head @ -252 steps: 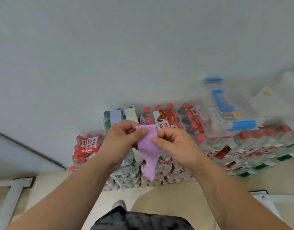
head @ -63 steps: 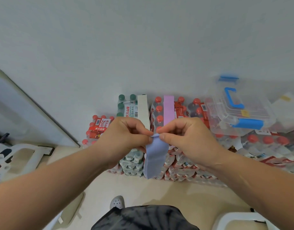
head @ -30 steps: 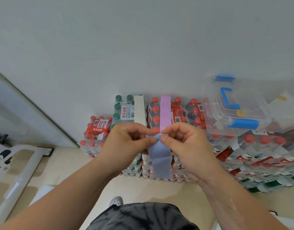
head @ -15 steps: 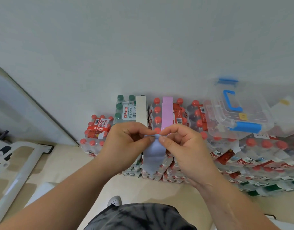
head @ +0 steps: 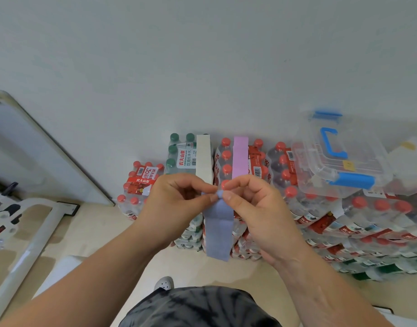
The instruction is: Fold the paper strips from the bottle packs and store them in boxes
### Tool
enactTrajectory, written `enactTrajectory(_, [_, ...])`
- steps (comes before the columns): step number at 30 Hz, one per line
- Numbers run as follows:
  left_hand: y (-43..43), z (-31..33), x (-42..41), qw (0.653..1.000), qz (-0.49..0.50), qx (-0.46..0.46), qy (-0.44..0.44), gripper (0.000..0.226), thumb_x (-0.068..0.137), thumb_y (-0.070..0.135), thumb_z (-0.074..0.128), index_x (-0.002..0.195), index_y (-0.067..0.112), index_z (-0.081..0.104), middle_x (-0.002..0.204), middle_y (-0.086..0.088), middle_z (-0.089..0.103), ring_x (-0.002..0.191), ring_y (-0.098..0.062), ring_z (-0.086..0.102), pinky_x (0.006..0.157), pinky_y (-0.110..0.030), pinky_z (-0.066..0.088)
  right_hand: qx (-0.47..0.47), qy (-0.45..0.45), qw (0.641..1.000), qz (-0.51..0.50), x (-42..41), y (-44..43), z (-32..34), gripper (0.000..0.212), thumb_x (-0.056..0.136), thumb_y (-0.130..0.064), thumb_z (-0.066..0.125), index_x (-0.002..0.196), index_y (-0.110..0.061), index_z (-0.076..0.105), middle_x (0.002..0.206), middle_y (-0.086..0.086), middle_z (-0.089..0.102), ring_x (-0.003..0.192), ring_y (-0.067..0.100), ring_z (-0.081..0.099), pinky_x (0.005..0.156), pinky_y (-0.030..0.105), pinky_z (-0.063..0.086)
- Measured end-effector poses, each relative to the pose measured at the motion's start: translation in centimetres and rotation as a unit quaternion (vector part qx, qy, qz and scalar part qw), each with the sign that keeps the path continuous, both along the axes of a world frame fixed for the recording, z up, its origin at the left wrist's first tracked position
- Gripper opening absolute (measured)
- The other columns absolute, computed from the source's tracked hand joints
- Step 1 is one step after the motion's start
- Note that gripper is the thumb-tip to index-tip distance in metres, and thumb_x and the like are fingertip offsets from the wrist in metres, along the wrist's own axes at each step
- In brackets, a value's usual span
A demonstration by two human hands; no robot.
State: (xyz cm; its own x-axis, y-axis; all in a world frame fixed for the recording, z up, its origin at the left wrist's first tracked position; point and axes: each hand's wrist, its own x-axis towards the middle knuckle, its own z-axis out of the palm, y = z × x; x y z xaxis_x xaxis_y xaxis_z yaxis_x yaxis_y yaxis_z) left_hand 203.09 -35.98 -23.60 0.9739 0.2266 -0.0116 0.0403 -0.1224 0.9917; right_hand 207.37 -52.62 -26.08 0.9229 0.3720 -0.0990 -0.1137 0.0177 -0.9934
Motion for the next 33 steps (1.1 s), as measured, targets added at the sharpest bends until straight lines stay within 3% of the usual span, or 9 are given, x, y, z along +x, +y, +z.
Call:
enactTrajectory(2, [0.12,-0.25,0.08,1.000,-0.003,0.009,-0.001,0.021,0.078,0.004,0.079,0.077,0.024,0.079,0.078,-0.010,0.074,0.083,-0.041,0.068,0.077,-0.047,0.059,0.002,0.005,1.000,-0.011,-0.06,0.05,-0.11,0.013,0.089,-0.015,0.075,0.100,-0.020,0.071,0.087,0.023,0.071,0.086,0.040,0.067,0.076,0.042,0.056])
enactTrajectory(7, [0.11,-0.30,-0.12,1.000,-0.008,-0.001,0.022,0.026,0.081,0.001,0.077,0.090,0.026,0.079,0.084,-0.018,0.072,0.085,-0.040,0.069,0.078,-0.046,0.062,0.014,0.014,0.999,-0.033,-0.08,0.10,-0.17,0.011,0.088,-0.004,0.073,0.091,-0.015,0.072,0.083,0.006,0.074,0.070,0.007,0.066,0.061,0.018,0.050])
enactTrajectory(10, [0.05,-0.33,-0.20,1.000,-0.010,-0.002,0.022,0.023,0.082,-0.001,0.075,0.082,0.021,0.079,0.083,-0.020,0.071,0.079,-0.036,0.069,0.075,-0.041,0.060,0.019,0.008,0.999,-0.031,-0.22,0.11,-0.32,0.014,0.088,-0.005,0.073,0.089,-0.019,0.073,0.086,0.008,0.074,0.075,0.012,0.067,0.065,0.025,0.053])
enactTrajectory(13, [0.00,-0.44,-0.02,1.000,0.008,-0.022,0.016,0.025,0.080,-0.006,0.075,0.078,0.019,0.079,0.083,-0.026,0.068,0.075,-0.030,0.062,0.072,-0.039,0.054,0.011,-0.013,0.999,-0.033,-0.36,0.14,-0.27,0.013,0.090,-0.009,0.073,0.091,-0.022,0.072,0.086,0.015,0.073,0.081,0.030,0.070,0.073,0.043,0.058])
enactTrajectory(17, [-0.03,-0.26,0.10,0.999,0.006,-0.029,0.017,0.025,0.078,-0.009,0.076,0.076,0.016,0.079,0.073,-0.010,0.071,0.072,-0.019,0.063,0.069,-0.029,0.054,0.005,-0.034,0.999,-0.036,-0.21,0.01,-0.05,0.017,0.091,-0.010,0.072,0.086,-0.027,0.072,0.086,0.023,0.072,0.087,0.048,0.066,0.075,0.059,0.056])
enactTrajectory(20, [-0.02,-0.04,-0.03,0.999,-0.009,-0.031,0.021,0.031,0.077,-0.010,0.075,0.074,0.020,0.078,0.072,-0.001,0.072,0.070,-0.012,0.065,0.066,-0.020,0.054,0.013,-0.037,0.998,-0.041,-0.21,0.04,-0.09,0.016,0.091,-0.007,0.072,0.089,-0.023,0.072,0.089,0.027,0.071,0.086,0.049,0.066,0.074,0.057,0.056])
enactTrajectory(24, [-0.08,0.08,-0.17,0.999,-0.007,-0.039,0.026,0.022,0.082,0.000,0.074,0.079,0.021,0.079,0.084,-0.027,0.068,0.073,-0.022,0.064,0.066,-0.028,0.056,0.017,-0.030,0.999,-0.042,-0.27,0.10,-0.28,0.014,0.090,-0.007,0.073,0.091,-0.021,0.073,0.086,0.016,0.073,0.080,0.027,0.069,0.072,0.039,0.056])
enactTrajectory(28, [-0.21,-0.12,-0.09,0.999,0.012,-0.035,0.026,0.018,0.083,0.003,0.074,0.080,0.020,0.079,0.086,-0.033,0.065,0.076,-0.030,0.062,0.072,-0.038,0.056,0.022,-0.017,0.999,-0.045,-0.35,0.25,-0.44,0.016,0.090,-0.007,0.073,0.090,-0.023,0.073,0.086,0.014,0.074,0.084,0.029,0.071,0.075,0.042,0.057])
enactTrajectory(33, [-0.13,-0.26,-0.09,1.000,0.016,-0.025,0.006,0.018,0.080,0.001,0.077,0.082,0.018,0.078,0.082,-0.018,0.073,0.081,-0.031,0.071,0.078,-0.037,0.060,0.038,-0.010,0.997,-0.066,-0.43,0.39,-0.35,0.006,0.087,-0.018,0.076,0.092,-0.020,0.073,0.087,0.021,0.073,0.088,0.039,0.072,0.080,0.055,0.059])
